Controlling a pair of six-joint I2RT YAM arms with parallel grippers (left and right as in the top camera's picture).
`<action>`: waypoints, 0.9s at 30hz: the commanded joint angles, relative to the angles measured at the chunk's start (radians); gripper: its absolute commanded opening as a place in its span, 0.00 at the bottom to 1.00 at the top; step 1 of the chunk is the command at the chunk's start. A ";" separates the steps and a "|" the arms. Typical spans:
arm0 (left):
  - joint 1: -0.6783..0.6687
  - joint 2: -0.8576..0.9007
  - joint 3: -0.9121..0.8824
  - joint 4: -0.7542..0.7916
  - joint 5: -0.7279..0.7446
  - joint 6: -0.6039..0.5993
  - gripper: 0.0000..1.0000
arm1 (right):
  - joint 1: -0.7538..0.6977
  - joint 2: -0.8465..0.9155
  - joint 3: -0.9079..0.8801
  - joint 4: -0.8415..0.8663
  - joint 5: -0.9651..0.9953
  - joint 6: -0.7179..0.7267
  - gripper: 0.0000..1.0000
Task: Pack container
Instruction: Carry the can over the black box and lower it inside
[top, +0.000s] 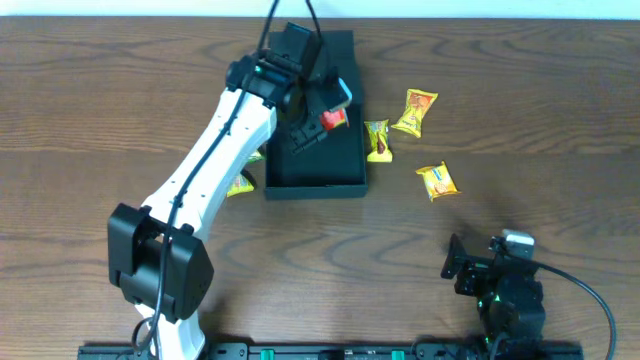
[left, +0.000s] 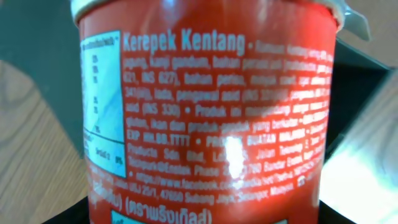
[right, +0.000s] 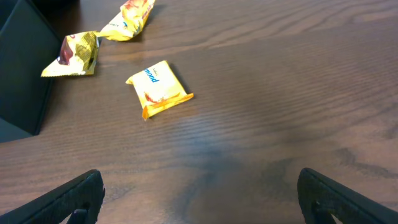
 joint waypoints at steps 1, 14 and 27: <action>0.001 0.000 0.016 -0.008 0.084 0.072 0.67 | -0.006 -0.006 -0.011 -0.002 0.000 0.018 0.99; 0.019 0.079 0.015 -0.078 0.233 0.184 0.68 | -0.006 -0.006 -0.011 -0.002 0.000 0.018 0.99; 0.020 0.167 0.015 -0.098 0.231 0.402 0.69 | -0.006 -0.006 -0.011 -0.002 0.000 0.018 0.99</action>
